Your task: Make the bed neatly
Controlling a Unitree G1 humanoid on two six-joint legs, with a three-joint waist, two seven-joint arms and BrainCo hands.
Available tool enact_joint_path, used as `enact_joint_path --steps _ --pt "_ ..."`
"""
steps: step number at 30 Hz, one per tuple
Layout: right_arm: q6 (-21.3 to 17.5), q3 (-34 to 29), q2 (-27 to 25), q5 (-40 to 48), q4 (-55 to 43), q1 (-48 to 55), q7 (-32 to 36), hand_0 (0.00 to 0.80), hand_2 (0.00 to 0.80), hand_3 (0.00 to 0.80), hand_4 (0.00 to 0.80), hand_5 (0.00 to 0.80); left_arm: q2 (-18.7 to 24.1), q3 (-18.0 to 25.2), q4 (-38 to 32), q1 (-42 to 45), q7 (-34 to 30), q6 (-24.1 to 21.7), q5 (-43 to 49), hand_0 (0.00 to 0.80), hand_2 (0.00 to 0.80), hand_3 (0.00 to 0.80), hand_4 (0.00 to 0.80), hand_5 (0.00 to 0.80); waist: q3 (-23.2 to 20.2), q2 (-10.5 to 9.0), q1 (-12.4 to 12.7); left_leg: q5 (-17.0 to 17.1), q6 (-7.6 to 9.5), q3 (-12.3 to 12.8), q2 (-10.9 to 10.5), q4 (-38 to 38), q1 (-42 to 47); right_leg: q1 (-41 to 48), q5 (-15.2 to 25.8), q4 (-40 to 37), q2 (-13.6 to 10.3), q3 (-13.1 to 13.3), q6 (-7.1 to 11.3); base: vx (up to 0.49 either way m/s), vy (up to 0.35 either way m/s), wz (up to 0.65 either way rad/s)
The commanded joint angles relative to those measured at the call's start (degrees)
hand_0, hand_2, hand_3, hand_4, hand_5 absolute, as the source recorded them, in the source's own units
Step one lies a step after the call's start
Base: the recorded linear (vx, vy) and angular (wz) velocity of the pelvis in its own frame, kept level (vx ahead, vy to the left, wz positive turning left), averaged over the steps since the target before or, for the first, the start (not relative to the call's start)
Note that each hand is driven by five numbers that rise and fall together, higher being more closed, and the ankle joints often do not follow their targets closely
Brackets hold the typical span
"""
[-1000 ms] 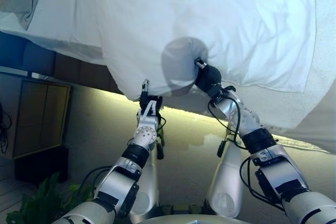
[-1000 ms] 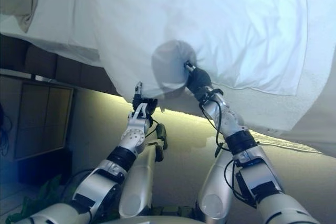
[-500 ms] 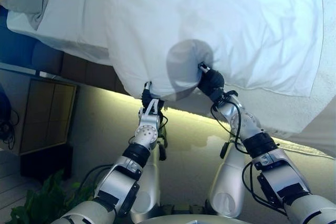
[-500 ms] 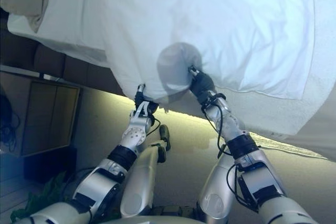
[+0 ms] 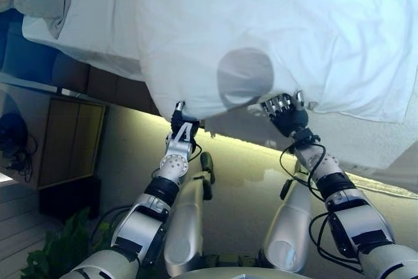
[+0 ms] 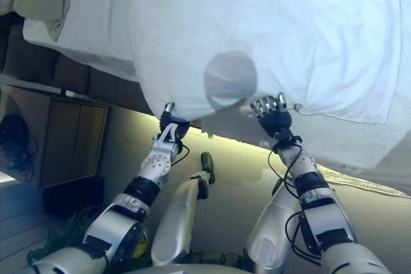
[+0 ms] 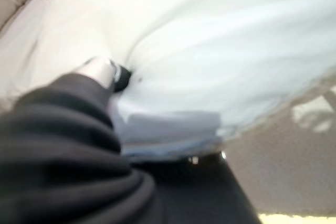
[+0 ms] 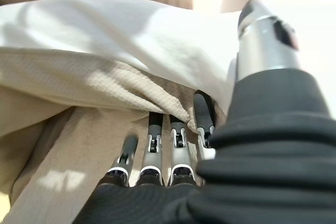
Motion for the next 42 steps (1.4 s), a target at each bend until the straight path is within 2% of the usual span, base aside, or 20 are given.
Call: enact_joint_path --steps 1,6,15,16,17,26,33,38,42 --pt "-3.17 -13.03 -9.1 8.76 5.81 0.07 4.61 0.0 0.0 0.0 0.0 0.0 4.87 7.33 1.35 -0.69 -3.08 -2.18 -0.36 0.8 0.8 0.8 0.8 0.8 -2.38 1.42 0.12 10.37 -4.92 -2.16 4.58 -5.29 -1.41 1.67 4.42 -2.31 -3.55 2.81 1.65 -0.011 0.038 -0.03" --pt "-1.37 -17.96 -13.01 8.94 10.57 0.71 9.24 0.0 0.0 0.0 0.0 0.0 5.18 8.5 1.27 0.32 -5.32 -1.72 -0.5 0.8 0.8 0.8 0.8 0.8 -2.07 1.68 -0.52 10.13 -5.14 -1.69 4.67 -5.94 -0.92 1.69 4.44 -3.19 -3.05 3.33 1.66 -0.015 0.036 -0.03" --pt "-0.74 -22.93 -17.17 8.88 13.42 -0.01 8.82 0.0 0.0 0.0 0.0 0.0 6.32 9.81 0.64 1.29 -6.24 -0.32 -1.42 0.8 0.8 0.8 0.8 0.8 -1.92 2.06 -0.56 10.28 -5.63 -1.33 4.84 -6.83 -0.2 3.32 4.53 -5.01 -2.85 2.94 1.66 -0.01 0.023 -0.07" --pt "-0.88 -23.06 -17.27 8.54 12.97 -0.06 8.52 0.285 0.285 0.285 0.285 0.285 6.32 9.92 0.47 1.48 -6.19 -0.25 -1.4 0.8 0.8 0.8 0.8 0.8 -1.91 2.08 -0.57 10.31 -5.63 -1.32 4.84 -6.9 -0.14 3.45 4.49 -5.06 -2.83 2.93 1.66 0.0 0.0 0.0" --pt "-1.43 -23.2 -17.29 7.88 11.94 -0.4 7.31 0.8 0.8 0.8 0.8 0.8 6.38 9.92 0.08 1.77 -6.08 -0.38 -1.67 0.8 0.8 0.8 0.8 0.8 -1.78 2.1 -0.59 10.8 -5.54 -1.35 4.82 -7.06 -0.32 3.41 4.86 -5.24 -2.75 3.06 1.66 0.0 0.0 0.0" --pt "1.11 -22.21 -16.72 6.62 11.17 -2.36 3.9 0.8 0.8 0.8 0.8 0.8 7.5 11.06 0.56 0.04 -6.08 0.13 -2.09 0.8 0.8 0.8 0.8 0.8 -1.7 0.86 0.06 11.45 -5.73 -2.19 5.17 -7.12 -1.09 4.88 5.19 -7.0 -1.92 2.32 1.66 -0.012 -0.021 -0.01" --pt "0.9 -20.18 -12.42 4.95 7.72 0.09 4.21 0.8 0.8 0.8 0.8 0.8 7.48 11.06 0.42 -0.55 -4.31 -2.28 2.31 0.8 0.8 0.8 0.8 0.8 -2.1 -0.18 0.18 10.38 -5.67 -3.11 5.08 -5.08 -1.05 7.09 5.21 -7.41 -2.18 1.93 1.62 -0.007 0.019 0.03" --pt "0.82 -17.96 -7.48 5.58 3.6 3.29 1.01 0.8 0.8 0.8 0.8 0.8 7.79 11.93 2.12 -0.31 0.41 -3.1 6.36 0.8 0.8 0.8 0.8 0.8 -3.75 -0.92 -0.45 5.66 -5.41 -2.93 4.01 1.12 -0.26 10.04 5.7 -8.03 -3.85 2.29 1.2 0.034 0.092 0.04" --pt "-0.42 -16.87 -5.25 4.9 0.13 4.98 -4.23 0.8 0.8 0.8 0.8 0.8 6.45 13.37 5.65 0.96 0.86 -2.5 5.47 0.8 0.8 0.8 0.8 0.8 -5.67 -0.19 -1.99 0.91 -4.29 -1.75 0.88 5.2 1.67 12.07 7.68 -9.34 -6.92 5.21 0.9 0.122 0.293 -0.03"
